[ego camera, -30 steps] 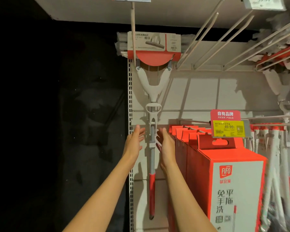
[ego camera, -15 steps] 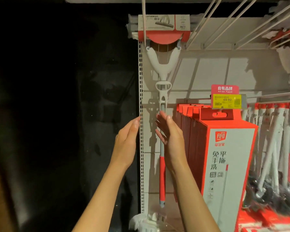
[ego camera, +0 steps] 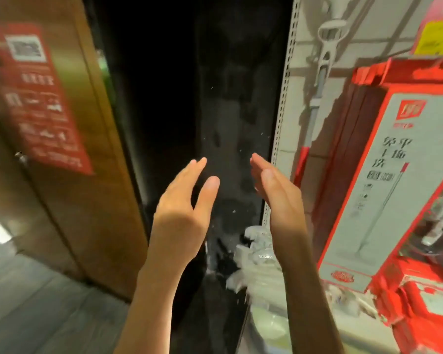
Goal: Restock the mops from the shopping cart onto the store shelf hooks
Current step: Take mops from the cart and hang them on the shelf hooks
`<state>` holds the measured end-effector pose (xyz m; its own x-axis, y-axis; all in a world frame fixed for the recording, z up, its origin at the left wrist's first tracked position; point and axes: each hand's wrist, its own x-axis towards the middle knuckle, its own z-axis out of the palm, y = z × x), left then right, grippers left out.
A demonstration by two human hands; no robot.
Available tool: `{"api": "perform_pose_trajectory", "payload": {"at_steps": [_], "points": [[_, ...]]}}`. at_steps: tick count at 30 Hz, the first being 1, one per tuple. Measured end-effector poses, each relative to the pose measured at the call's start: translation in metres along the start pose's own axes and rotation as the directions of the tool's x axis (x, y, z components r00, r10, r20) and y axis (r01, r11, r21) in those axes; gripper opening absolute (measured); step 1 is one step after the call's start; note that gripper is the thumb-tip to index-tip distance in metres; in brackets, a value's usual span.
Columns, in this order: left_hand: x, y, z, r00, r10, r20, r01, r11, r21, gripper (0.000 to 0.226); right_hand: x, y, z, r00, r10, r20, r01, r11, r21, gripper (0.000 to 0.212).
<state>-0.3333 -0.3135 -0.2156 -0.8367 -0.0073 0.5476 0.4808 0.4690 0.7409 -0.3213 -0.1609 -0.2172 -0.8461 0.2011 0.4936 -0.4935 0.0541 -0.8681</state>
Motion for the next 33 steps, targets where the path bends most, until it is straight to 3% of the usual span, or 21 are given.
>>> {"api": "perform_pose_trajectory", "payload": {"at_steps": [5, 10, 11, 13, 16, 20, 24, 28, 33], "points": [[-0.089, -0.024, -0.04, 0.996, -0.08, -0.045, 0.089, 0.96, 0.265, 0.09, -0.069, 0.02, 0.026, 0.974, 0.136, 0.179, -0.132, 0.991, -0.034, 0.063], [-0.17, -0.026, -0.087, 0.937, -0.293, -0.188, 0.348, 0.83, 0.437, 0.093, -0.131, 0.017, 0.054, 0.897, 0.166, 0.409, -0.185, 0.983, 0.007, 0.03], [-0.183, -0.024, -0.096, 0.923, -0.319, -0.217, 0.385, 0.786, 0.485, 0.092, -0.141, 0.016, 0.061, 0.873, 0.156, 0.462, -0.18, 0.984, 0.008, 0.03], [-0.213, -0.02, -0.117, 0.894, -0.355, -0.274, 0.448, 0.713, 0.54, 0.087, -0.162, 0.016, 0.081, 0.828, 0.141, 0.542, -0.159, 0.987, -0.014, 0.054], [-0.249, -0.016, -0.15, 0.846, -0.37, -0.384, 0.533, 0.612, 0.584, 0.084, -0.189, 0.012, 0.113, 0.771, 0.09, 0.631, -0.081, 0.996, -0.042, 0.064], [-0.302, -0.005, -0.197, 0.746, -0.37, -0.553, 0.661, 0.51, 0.55, 0.084, -0.225, -0.009, 0.161, 0.69, 0.022, 0.723, 0.01, 0.999, -0.04, 0.073], [-0.358, 0.006, -0.243, 0.621, -0.341, -0.705, 0.77, 0.43, 0.471, 0.082, -0.277, -0.031, 0.203, 0.585, -0.085, 0.807, 0.079, 0.996, 0.048, 0.069], [-0.42, 0.023, -0.288, 0.487, -0.315, -0.815, 0.856, 0.357, 0.374, 0.082, -0.33, -0.06, 0.246, 0.4, -0.112, 0.91, 0.097, 0.992, 0.08, 0.055], [-0.501, 0.045, -0.339, 0.311, -0.296, -0.903, 0.929, 0.296, 0.223, 0.076, -0.411, -0.104, 0.296, 0.238, -0.124, 0.963, 0.054, 0.992, 0.114, 0.053]]}}
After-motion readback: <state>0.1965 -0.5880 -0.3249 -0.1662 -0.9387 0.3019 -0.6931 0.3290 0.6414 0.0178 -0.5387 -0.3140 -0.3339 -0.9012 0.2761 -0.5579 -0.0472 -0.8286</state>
